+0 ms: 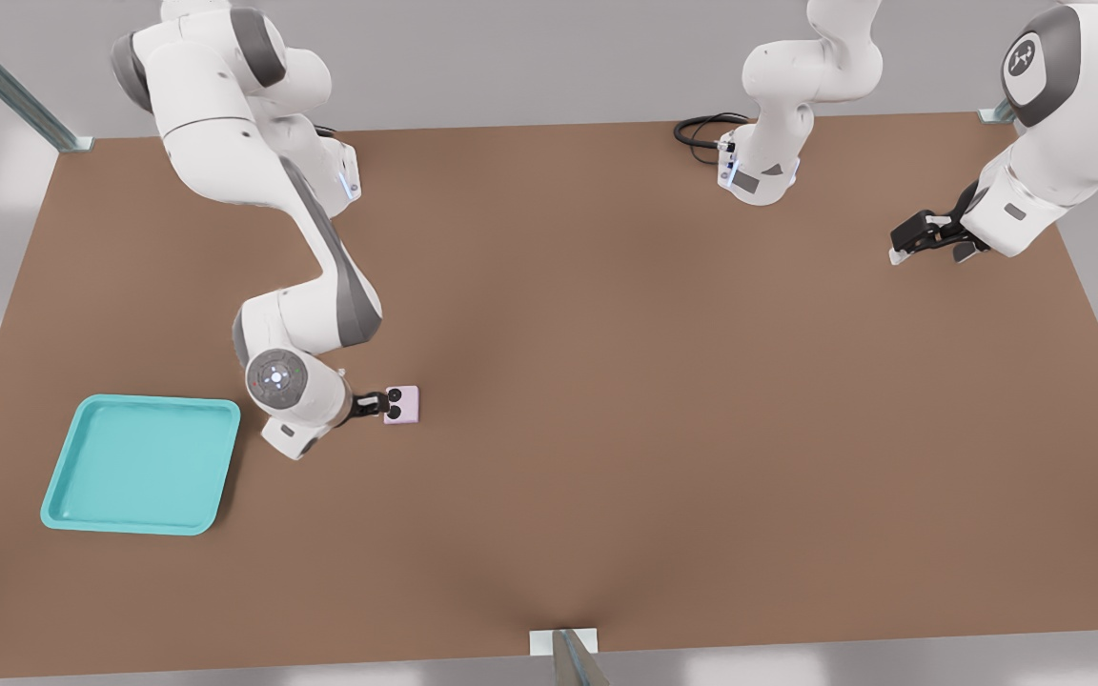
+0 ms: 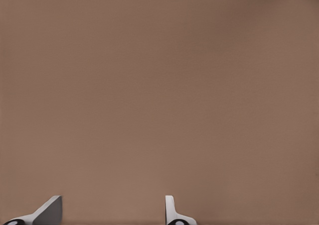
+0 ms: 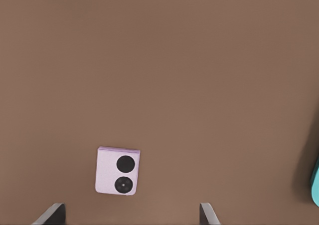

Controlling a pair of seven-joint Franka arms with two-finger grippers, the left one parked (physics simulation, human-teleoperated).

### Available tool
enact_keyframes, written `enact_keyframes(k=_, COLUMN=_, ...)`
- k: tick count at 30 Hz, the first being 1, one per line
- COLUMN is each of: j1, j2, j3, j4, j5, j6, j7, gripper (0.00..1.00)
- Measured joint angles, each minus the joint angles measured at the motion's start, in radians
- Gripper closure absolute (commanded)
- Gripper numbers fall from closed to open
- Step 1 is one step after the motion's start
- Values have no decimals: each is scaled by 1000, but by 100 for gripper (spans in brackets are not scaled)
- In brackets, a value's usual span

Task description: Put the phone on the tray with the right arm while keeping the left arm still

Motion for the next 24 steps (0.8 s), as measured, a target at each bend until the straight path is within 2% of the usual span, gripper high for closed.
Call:
enact_keyframes(k=3, j1=32, j2=46, j3=0, j4=-13, j5=0, j6=78, j7=60, gripper=0)
enact_keyframes(k=9, j1=46, j2=-13, j3=25, j4=-172, j5=0, j6=171, j7=163, gripper=0)
enact_keyframes(k=17, j1=16, j2=51, j3=33, j4=-228, j5=1, j6=288, j7=260, gripper=0)
enact_keyframes(k=20, j1=-70, j2=50, j3=114, j4=-259, j5=2, j6=337, j7=265, gripper=0)
enact_keyframes(k=24, j1=-75, j2=59, j3=137, j4=-267, j5=1, j6=382, j7=269, gripper=0)
